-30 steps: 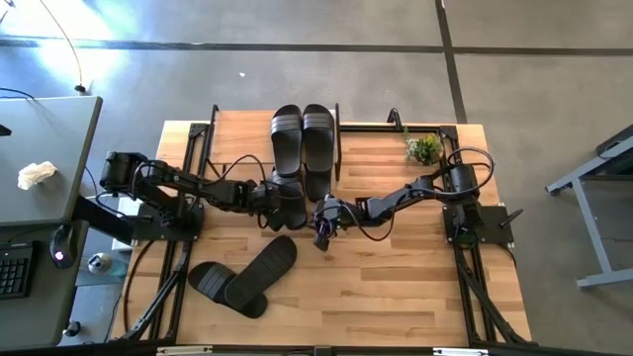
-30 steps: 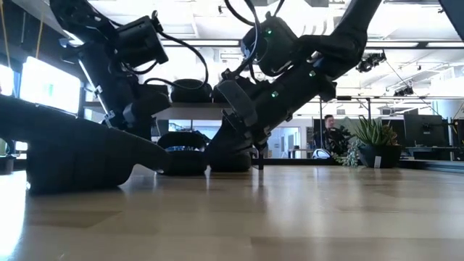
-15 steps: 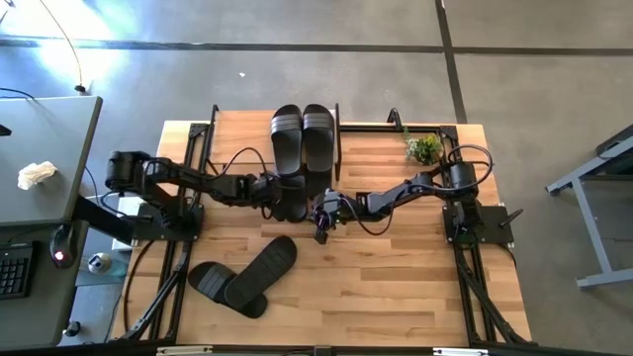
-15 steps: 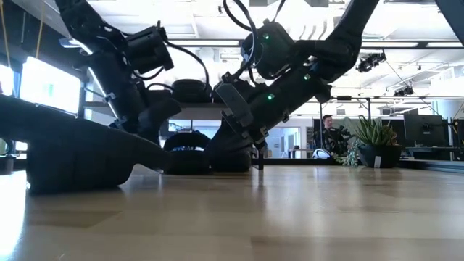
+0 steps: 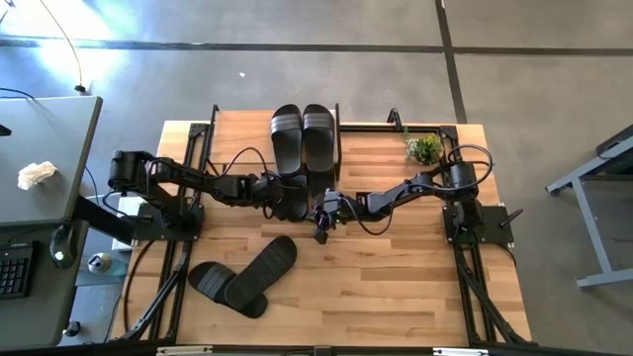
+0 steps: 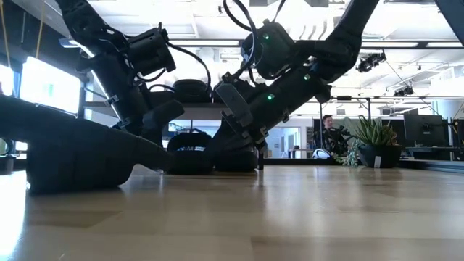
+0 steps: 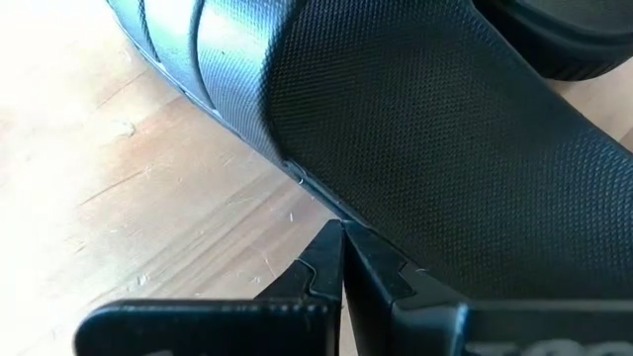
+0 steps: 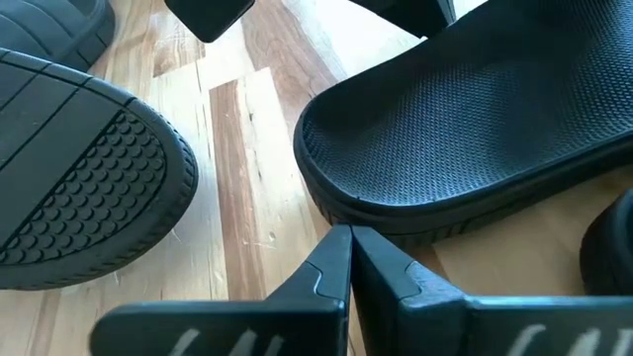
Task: Pick and place slides into the shelf
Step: Adjust the black slipper under the shelf
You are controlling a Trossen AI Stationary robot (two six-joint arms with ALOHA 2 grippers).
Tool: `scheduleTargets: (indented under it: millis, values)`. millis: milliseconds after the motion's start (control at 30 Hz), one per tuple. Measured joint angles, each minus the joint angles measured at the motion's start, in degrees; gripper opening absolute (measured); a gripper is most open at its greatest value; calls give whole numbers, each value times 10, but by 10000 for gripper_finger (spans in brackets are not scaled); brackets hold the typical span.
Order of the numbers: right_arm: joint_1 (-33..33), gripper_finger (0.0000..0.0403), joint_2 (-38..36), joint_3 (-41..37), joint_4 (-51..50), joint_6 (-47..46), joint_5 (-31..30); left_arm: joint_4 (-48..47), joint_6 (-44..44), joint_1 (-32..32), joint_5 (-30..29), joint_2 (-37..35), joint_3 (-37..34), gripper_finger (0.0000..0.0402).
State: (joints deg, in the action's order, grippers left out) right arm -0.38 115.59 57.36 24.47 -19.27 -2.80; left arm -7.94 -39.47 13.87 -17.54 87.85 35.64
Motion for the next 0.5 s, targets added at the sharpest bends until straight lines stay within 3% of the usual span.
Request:
scheduleTargets:
  millis: [233, 500]
  values:
    - [-11, 0, 0, 0, 0, -5, -8, -36, -25, -4, 20, -20, 1, 0]
    - [-23, 0, 0, 0, 0, -28, -23, -75, -28, -57, 17, -109, 1, 1]
